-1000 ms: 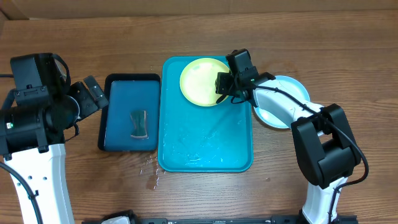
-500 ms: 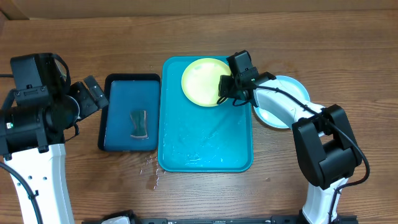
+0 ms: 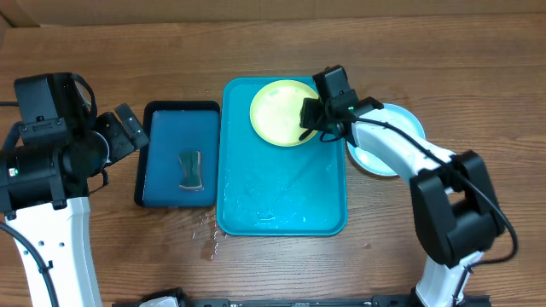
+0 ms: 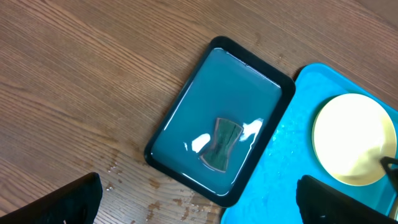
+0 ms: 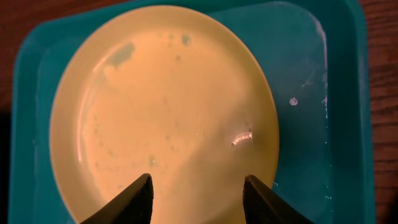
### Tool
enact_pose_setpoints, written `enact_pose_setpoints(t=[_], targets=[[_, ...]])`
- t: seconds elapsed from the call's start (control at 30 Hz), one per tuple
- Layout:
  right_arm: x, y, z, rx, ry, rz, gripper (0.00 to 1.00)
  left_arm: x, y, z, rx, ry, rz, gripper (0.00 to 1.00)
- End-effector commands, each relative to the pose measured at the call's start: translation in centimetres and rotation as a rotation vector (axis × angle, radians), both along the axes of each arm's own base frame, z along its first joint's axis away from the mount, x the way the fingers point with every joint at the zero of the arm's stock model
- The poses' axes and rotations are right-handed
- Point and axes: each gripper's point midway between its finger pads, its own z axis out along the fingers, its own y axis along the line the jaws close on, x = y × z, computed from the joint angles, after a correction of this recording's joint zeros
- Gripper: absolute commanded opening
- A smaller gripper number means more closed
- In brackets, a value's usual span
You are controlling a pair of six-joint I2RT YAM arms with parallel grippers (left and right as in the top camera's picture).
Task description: Clean dirty plates on tray and stack at the side
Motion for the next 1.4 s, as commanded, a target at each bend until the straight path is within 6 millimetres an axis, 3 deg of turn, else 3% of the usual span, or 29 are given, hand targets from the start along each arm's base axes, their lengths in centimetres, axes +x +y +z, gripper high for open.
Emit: enact_pose_setpoints(t=[0.0,0.13,0.2,0.27,0.3,0.33,0.47,0.5,0.53,0.6,0.87,1.37], targets=[[1.1,0.1,4.9,0.04,-0.095,-0.021,0.48,0.1,0.2,0.1,-0.009,-0.006,0.022,1.0],[0.6,-0.7,4.2,0.005,-0.066,-0.047,0.48,0.1,0.2,0.1,-0.009,-0.006,0.022,1.0],[0.5,-0.7,4.2,0.005,-0.064,-0.046,0.53,0.1,0.2,0.1,-0.009,-0.006,0.022,1.0],[0.5,-0.7,4.2,0.005,-0.064,-0.046,0.76,0.1,0.2,0.1,-0.009,-0.006,0.022,1.0],[0.5,-0.7,4.1,0.004,-0.062,-0.046,0.94,0.1,0.2,0.1,-0.009,-0.006,0.022,1.0],[0.4,-0.7,4.2,0.008,-0.06,-0.044,1.0,0.1,0.2,0.1,-0.009,-0.006,0.022,1.0],[0.3,-0.8,4.0,0.037,-0.036,-0.089,1.0,0.1,0.2,0.1,-0.009,-0.006,0.022,1.0],[0.2,-0.9,3.9,0.041,-0.024,-0.107,0.94,0.1,0.2,0.1,-0.009,-0.006,0.022,1.0],[0.1,-1.1,3.8,0.046,-0.012,-0.126,0.75,0.1,0.2,0.1,-0.009,-0.006,0.022,1.0],[-0.2,-1.2,3.5,0.059,0.013,-0.162,0.5,0.1,0.2,0.1,-0.009,-0.006,0.022,0.99],[-1.4,-2.8,1.2,0.064,0.083,-0.331,0.51,0.1,0.2,0.1,-0.009,-0.006,0.022,1.0],[-2.1,-3.0,-2.6,0.048,0.119,-0.331,0.56,0.1,0.2,0.1,-0.009,-0.006,0.022,1.0]])
